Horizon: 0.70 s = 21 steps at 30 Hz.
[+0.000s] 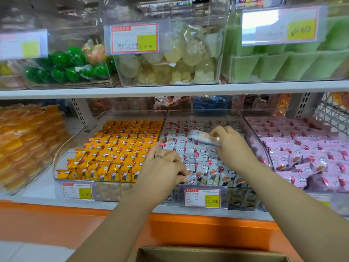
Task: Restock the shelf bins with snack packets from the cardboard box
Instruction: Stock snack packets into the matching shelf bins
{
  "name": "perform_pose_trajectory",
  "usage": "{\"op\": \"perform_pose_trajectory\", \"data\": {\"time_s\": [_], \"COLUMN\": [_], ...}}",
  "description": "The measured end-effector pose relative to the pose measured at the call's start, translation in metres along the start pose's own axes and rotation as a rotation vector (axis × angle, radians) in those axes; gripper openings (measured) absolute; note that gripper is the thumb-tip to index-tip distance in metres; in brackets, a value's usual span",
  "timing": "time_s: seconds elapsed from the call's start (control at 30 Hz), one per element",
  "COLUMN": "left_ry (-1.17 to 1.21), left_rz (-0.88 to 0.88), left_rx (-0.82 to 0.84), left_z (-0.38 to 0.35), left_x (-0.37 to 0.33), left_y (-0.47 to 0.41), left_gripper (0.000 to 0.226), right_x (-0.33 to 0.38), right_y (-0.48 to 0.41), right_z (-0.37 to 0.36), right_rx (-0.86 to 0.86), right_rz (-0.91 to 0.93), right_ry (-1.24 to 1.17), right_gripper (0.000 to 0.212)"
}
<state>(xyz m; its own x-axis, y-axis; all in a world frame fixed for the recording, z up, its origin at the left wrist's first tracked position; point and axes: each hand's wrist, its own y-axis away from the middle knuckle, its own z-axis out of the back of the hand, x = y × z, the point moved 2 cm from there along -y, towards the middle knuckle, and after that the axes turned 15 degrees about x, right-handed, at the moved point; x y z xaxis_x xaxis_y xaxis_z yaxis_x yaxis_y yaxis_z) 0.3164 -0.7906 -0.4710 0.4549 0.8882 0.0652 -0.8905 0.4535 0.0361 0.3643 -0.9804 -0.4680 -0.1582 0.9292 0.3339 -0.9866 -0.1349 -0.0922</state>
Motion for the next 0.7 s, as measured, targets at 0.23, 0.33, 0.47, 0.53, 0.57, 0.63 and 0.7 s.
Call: {"op": "perform_pose_trajectory", "data": {"time_s": [0.23,0.33,0.47,0.53,0.57,0.63,0.7], "left_ry": [0.293,0.686,1.085,1.1,1.11,1.193,1.303], "left_rz": [0.096,0.073,-0.009,-0.03,-0.03,-0.021,-0.005], "left_rx": [-0.125,-0.29,-0.23,-0.191,-0.186,-0.2,-0.227], "left_z": [0.003,0.019,0.031,0.033,0.034,0.037,0.038], "left_x": [0.007,0.007,0.0,-0.003,-0.005,-0.008,-0.012], "left_y": [0.009,0.016,0.03,0.036,0.039,0.044,0.048], "left_gripper": [0.039,0.059,0.048,0.03,0.025,0.021,0.019], "right_x": [0.016,0.027,0.037,0.038,0.036,0.034,0.031], "right_y": [0.023,0.043,0.067,0.078,0.084,0.098,0.111], "right_z": [0.039,0.056,0.054,0.05,0.047,0.041,0.035], "right_rx": [-0.087,0.114,0.33,0.33,0.319,0.289,0.23], "right_rz": [0.15,0.155,0.081,0.007,-0.016,-0.016,0.035], "right_ry": [-0.332,-0.515,-0.925,-1.056,-1.108,-1.229,-1.354], "right_gripper": [0.021,0.018,0.027,0.028,0.027,0.022,0.035]}}
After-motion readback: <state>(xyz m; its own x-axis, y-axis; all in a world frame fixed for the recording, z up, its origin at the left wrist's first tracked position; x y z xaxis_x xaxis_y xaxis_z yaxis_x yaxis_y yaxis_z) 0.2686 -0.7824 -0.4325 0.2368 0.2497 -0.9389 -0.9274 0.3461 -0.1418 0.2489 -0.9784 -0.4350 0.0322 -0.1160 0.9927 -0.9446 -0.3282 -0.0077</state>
